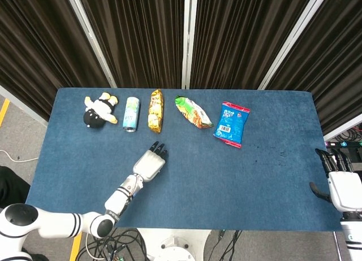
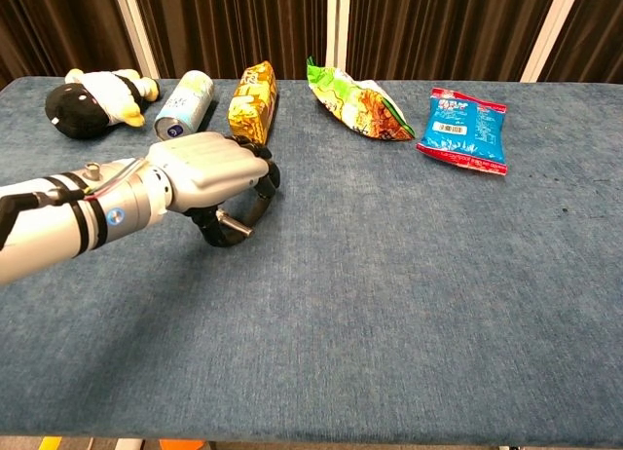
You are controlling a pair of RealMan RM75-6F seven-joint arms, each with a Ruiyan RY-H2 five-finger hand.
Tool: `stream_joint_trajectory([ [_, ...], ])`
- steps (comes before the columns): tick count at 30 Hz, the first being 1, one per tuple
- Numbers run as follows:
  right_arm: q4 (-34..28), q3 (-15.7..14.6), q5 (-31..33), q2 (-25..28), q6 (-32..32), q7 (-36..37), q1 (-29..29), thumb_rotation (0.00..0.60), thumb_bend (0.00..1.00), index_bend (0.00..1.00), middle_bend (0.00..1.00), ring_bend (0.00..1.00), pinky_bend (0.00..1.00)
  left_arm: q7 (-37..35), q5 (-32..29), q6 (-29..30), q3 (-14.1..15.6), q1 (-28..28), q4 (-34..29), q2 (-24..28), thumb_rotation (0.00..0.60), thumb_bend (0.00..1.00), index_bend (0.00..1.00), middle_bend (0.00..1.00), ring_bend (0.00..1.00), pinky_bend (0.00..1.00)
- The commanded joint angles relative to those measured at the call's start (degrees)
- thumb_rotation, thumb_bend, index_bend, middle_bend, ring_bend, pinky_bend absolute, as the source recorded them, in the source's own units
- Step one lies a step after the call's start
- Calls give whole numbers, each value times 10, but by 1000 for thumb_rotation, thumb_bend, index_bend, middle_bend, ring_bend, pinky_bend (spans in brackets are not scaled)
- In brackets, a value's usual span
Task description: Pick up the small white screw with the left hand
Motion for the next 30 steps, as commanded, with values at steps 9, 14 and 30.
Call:
stream_joint_trajectory([
  [9, 2, 0, 0, -1, 0, 2, -1, 600, 176, 82, 122, 0, 37, -26, 2, 5, -1, 0, 12, -6, 600, 380, 573, 195, 25, 0],
  [14, 1, 0, 1, 0, 1, 2, -1, 600, 176, 82, 122, 0, 37, -84, 15, 2, -12, 11, -6, 5, 600, 388, 577, 197, 25, 0],
  [30, -1, -1, 1, 0, -2, 0, 0, 600, 176, 82, 122, 0, 37, -336, 55, -46, -51, 48, -4, 32, 600, 382, 569, 198, 25, 0],
])
